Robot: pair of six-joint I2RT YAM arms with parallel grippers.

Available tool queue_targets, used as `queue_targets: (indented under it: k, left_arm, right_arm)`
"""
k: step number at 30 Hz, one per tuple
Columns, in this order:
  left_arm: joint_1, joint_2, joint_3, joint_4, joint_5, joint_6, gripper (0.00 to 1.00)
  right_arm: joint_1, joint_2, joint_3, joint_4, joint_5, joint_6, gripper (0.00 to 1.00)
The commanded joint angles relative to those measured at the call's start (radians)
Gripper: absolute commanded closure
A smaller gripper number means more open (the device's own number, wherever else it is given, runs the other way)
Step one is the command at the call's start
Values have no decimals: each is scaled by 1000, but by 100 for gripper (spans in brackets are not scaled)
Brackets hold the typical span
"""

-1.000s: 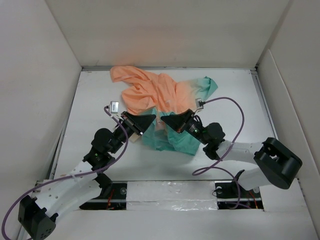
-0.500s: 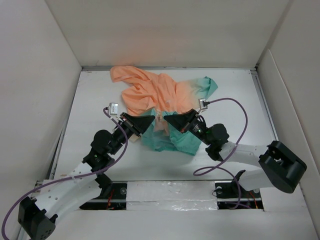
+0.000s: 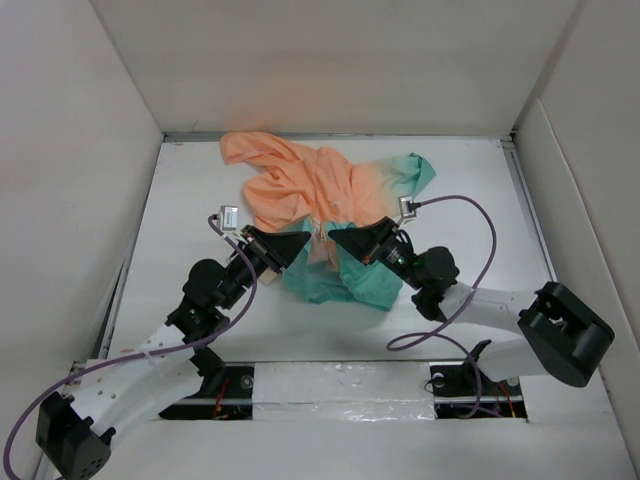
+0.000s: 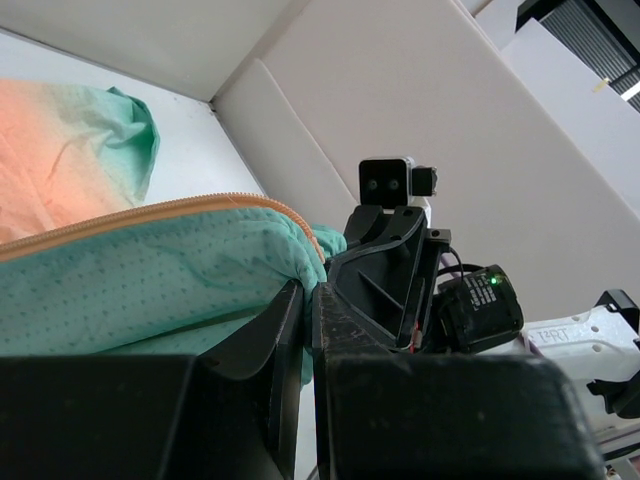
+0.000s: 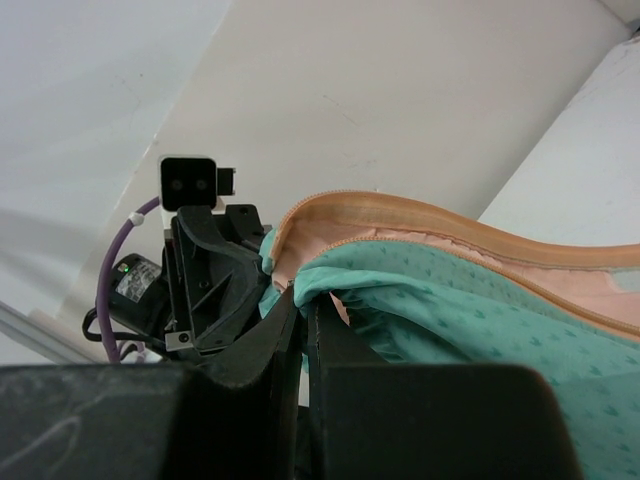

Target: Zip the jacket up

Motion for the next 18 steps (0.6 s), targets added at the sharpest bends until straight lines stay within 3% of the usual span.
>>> queue_targets:
  k: [1, 18]
  left_arm:
    - [-5, -4, -13, 64, 12, 22, 100]
    - [-5, 16, -25, 87, 30, 20, 100]
  right_arm:
    - [-6, -39, 29, 239, 4, -16, 100]
    - [-6, -20, 56, 248, 3, -19, 100]
